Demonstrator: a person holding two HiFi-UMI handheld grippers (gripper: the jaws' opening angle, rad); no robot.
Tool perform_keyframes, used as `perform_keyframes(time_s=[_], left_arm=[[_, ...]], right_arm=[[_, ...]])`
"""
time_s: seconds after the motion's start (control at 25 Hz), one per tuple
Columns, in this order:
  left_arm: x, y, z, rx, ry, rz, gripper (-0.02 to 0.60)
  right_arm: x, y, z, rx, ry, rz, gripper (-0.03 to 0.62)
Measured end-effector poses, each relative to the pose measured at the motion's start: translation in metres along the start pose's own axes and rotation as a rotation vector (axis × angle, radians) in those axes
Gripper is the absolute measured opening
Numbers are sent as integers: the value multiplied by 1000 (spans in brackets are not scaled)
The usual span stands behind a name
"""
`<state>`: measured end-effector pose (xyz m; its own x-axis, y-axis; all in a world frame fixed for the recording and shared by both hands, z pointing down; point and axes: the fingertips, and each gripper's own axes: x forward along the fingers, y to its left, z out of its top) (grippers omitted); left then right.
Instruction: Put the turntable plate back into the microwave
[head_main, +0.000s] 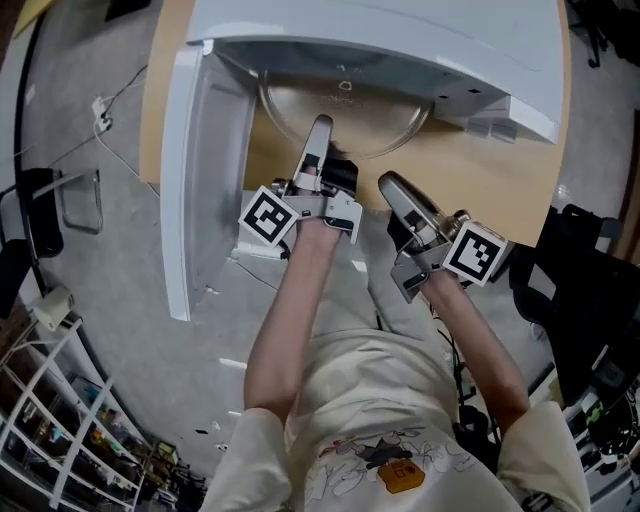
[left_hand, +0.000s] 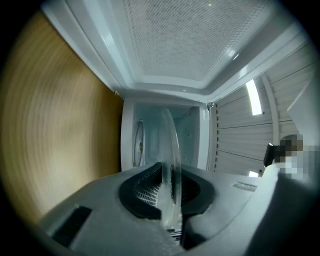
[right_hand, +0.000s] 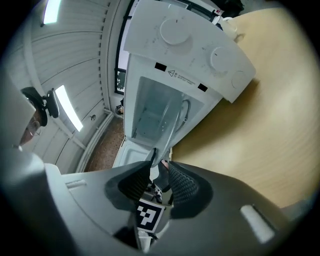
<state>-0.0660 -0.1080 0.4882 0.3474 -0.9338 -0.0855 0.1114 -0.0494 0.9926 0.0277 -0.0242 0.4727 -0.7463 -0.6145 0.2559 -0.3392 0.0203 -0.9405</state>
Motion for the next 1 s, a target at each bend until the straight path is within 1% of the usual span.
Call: perform_keyframes(time_s=[0.08,0.28,0.44,0.48,0.52,0.64,0.72,0.76,0.84,1.0], left_arm=[[10,8,4,-8,-2,-4,29],[25,24,11,-28,-7,-14,29],[26,35,13,-19,-1,1,29],[28,37,14,-17,-1,1,29],[30,38,15,-14,0,1,29],[36,42,15,-8,8,2,29],[39,45,15,-7,16,5,29],[41,46,15,-6,19,7,29],[43,48,16,-11,18,11,29],[46,52,17,-47,6,20,29]], right_arm=[[10,-7,5,3,-14,8,128],[37,-28,27,32,-79,7,192],[54,-37,42,59,-115,23,212],[60,-39,44,71,-111,31,201],[65,-40,45,85,-107,41,166],[77,-40,47,95,-95,56,136],[83,-44,47,109,-90,56,103],[86,-46,47,134,-89,60,79],[91,-47,49,183,-100,76,68],[91,-49,52,252,-146,87,57]])
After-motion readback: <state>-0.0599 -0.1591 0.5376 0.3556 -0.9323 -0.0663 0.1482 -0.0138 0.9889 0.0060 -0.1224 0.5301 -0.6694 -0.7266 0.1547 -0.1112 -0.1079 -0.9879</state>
